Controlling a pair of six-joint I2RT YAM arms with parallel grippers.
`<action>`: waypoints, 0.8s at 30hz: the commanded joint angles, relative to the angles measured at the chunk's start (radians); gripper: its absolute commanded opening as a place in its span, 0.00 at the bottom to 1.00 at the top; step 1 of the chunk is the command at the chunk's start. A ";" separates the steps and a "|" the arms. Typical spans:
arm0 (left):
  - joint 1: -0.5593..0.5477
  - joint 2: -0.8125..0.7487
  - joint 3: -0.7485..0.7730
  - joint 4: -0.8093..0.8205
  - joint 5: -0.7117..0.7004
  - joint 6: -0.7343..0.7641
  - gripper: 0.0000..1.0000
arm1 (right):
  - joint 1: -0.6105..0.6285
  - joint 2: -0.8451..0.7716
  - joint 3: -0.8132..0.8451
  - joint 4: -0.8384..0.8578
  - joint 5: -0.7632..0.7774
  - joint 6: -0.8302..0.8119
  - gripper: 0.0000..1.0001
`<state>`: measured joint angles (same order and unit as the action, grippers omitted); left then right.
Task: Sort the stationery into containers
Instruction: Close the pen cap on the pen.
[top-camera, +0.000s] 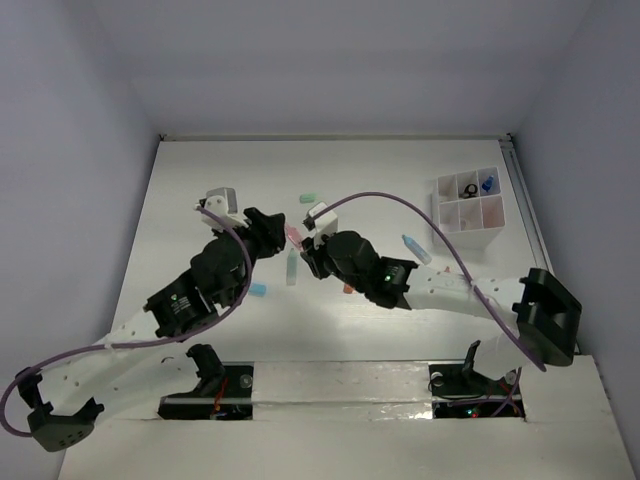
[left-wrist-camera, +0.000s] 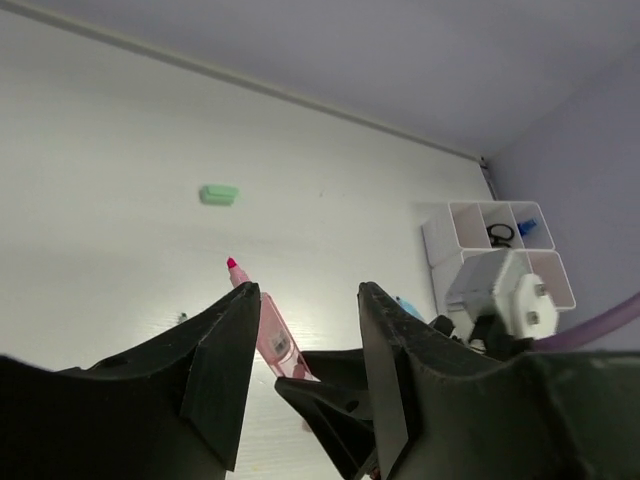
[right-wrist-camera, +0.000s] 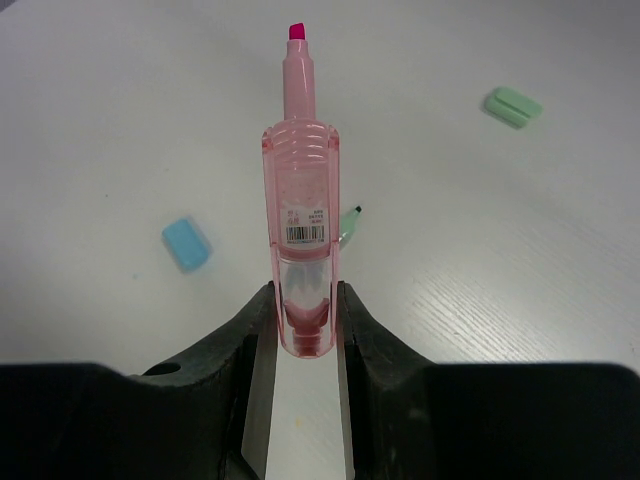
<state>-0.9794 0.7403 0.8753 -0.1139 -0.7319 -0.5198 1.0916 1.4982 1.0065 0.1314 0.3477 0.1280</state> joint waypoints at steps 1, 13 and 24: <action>0.033 0.034 -0.038 0.108 0.112 -0.097 0.41 | -0.002 -0.075 -0.020 0.053 0.037 0.024 0.00; 0.341 0.142 -0.183 0.381 0.578 -0.184 0.52 | -0.002 -0.115 -0.054 0.086 0.040 0.018 0.00; 0.341 0.194 -0.200 0.411 0.614 -0.177 0.46 | -0.012 -0.112 -0.062 0.109 0.046 0.025 0.00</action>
<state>-0.6388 0.9257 0.6800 0.2287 -0.1524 -0.6994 1.0863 1.4132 0.9512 0.1474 0.3729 0.1398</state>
